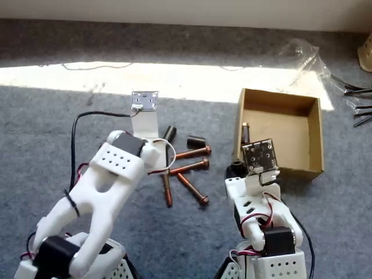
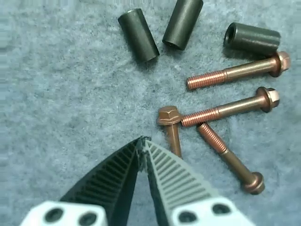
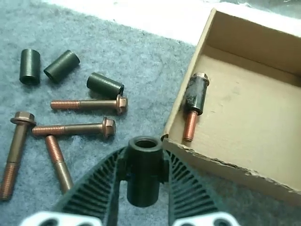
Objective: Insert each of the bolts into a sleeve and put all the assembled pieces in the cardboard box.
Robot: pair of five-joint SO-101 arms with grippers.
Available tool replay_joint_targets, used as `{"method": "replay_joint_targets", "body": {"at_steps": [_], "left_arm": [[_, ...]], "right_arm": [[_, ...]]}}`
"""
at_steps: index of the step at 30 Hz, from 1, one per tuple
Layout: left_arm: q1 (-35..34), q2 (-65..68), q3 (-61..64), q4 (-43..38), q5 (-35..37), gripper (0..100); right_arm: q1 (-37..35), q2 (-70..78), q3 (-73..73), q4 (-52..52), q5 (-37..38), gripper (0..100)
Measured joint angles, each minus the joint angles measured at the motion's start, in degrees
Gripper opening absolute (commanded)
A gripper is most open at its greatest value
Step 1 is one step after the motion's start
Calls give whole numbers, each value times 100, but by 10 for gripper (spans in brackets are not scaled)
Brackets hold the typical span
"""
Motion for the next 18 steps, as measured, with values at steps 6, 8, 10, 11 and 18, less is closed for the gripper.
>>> {"method": "replay_joint_targets", "body": {"at_steps": [6,8,10,11,18], "left_arm": [[18,1204,-695,0,431,8],[88,1486,-818,0,492,8],[202,1714,-967,141,519,8],[281,1820,-1064,229,519,8],[686,2242,-1591,782,519,8]], "right_arm": [[0,0,0,0,-9,4],[0,0,0,0,-9,4],[0,0,0,0,-9,4],[0,0,0,0,-9,4],[0,0,0,0,-9,4]]}}
